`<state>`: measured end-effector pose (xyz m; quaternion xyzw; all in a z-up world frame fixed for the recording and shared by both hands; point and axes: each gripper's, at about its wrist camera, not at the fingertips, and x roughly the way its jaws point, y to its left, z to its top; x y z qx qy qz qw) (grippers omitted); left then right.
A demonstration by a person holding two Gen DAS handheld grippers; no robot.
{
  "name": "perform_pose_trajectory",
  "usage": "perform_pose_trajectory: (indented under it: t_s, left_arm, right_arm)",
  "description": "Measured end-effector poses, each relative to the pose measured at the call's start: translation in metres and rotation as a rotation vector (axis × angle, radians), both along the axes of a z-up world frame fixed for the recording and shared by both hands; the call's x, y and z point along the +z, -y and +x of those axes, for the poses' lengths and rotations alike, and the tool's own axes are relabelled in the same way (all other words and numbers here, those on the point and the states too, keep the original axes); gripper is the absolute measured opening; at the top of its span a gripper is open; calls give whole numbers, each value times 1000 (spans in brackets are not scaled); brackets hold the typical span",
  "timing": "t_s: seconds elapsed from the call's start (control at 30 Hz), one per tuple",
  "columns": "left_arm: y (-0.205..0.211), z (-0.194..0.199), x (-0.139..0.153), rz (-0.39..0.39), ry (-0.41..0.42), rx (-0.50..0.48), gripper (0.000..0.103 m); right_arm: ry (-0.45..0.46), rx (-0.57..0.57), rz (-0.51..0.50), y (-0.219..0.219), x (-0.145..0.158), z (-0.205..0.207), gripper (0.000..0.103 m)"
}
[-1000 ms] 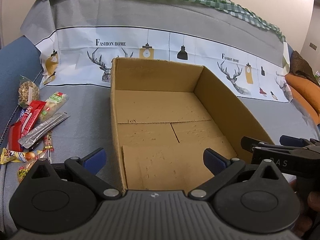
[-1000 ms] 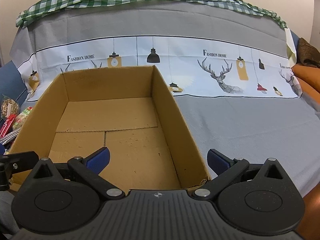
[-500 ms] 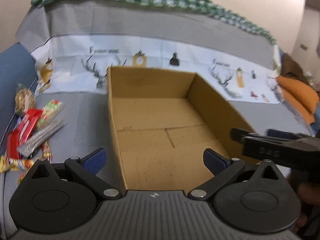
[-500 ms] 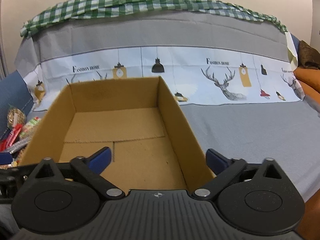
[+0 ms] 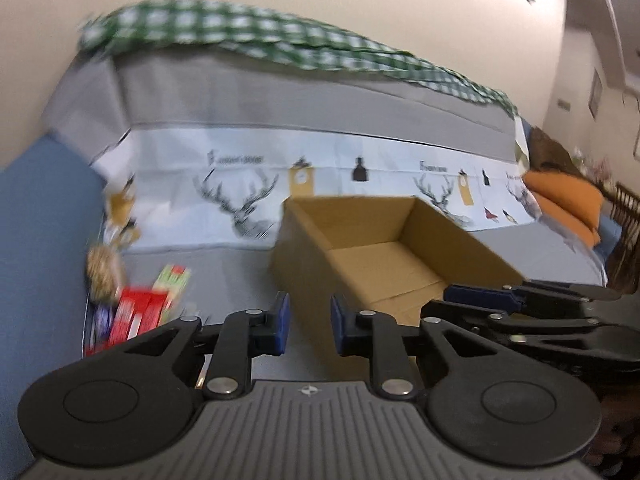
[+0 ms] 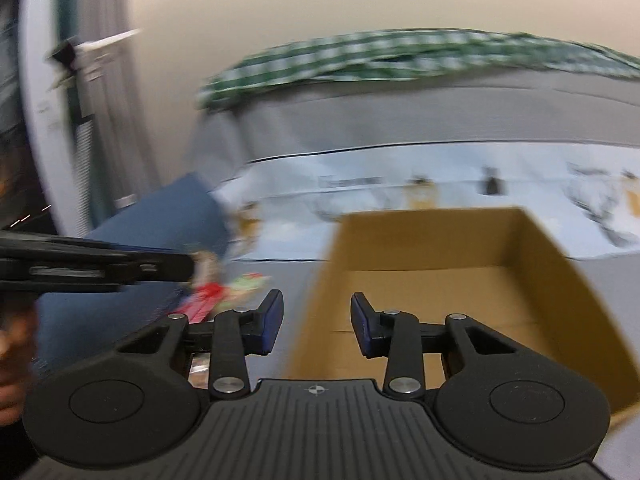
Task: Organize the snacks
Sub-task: 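Move both tools toward the snack pile beside the box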
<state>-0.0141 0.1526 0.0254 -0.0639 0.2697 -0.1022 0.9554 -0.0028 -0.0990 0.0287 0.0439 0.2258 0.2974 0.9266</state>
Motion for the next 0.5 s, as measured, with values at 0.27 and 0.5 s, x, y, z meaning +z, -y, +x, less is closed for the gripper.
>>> perform_pose_trajectory:
  t_s: [0.27,0.5]
  left_arm:
    - [-55,-10,-31,-204,-8,226,22]
    - [-76,-4,-33,-252,-29,295,24]
  right_arm:
    - [-40,207,-107,-79,-36,-15,41]
    - [-192,203,-123,-115,-72,4,75]
